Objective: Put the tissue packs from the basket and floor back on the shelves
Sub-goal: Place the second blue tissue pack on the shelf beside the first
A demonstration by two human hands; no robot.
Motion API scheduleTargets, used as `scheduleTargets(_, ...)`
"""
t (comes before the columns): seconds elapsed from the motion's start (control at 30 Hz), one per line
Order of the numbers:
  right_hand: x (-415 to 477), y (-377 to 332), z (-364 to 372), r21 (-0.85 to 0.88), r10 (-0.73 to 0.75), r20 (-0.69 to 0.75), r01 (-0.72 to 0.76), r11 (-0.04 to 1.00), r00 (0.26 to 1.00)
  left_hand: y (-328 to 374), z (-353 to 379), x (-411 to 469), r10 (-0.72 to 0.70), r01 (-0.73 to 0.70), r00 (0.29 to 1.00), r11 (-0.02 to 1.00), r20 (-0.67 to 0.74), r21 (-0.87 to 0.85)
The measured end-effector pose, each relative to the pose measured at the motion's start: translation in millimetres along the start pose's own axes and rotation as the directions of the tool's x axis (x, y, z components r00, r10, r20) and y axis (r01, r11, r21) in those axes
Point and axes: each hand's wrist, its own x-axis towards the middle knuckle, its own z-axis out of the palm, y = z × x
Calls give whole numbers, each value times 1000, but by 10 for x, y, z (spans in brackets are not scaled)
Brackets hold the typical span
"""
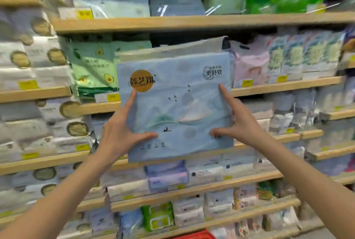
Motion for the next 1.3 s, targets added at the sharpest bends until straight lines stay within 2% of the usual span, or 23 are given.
scheduleTargets(0.23,570,-316,-563,88,-185,-65,191,978,981,518,-452,636,93,-96,972,995,-214,-1)
scheduleTargets(0.5,1093,-136,-1195,88,-265,-93,273,958,960,1030,-224,1161,124,-119,938,992,-324,35)
scheduleTargets(0.8,1645,142,-1698,68,-339,-110,347,935,934,1459,25,1767,183,-166,900,983,-395,78)
scheduleTargets(0.97,1968,186,-1708,102,-355,-129,369,924,926,1490,-33,2096,274,-210,857,959,-437,189)
scheduleTargets(1.13,2329,158,-1681,53,-392,-219,412,909,893,1448,-162,2482,378,-264,813,917,-442,300)
scheduleTargets(1.3,2787,45,-1755,-50,-441,-325,450,891,837,1366,-295,2985,451,-373,764,892,-461,255)
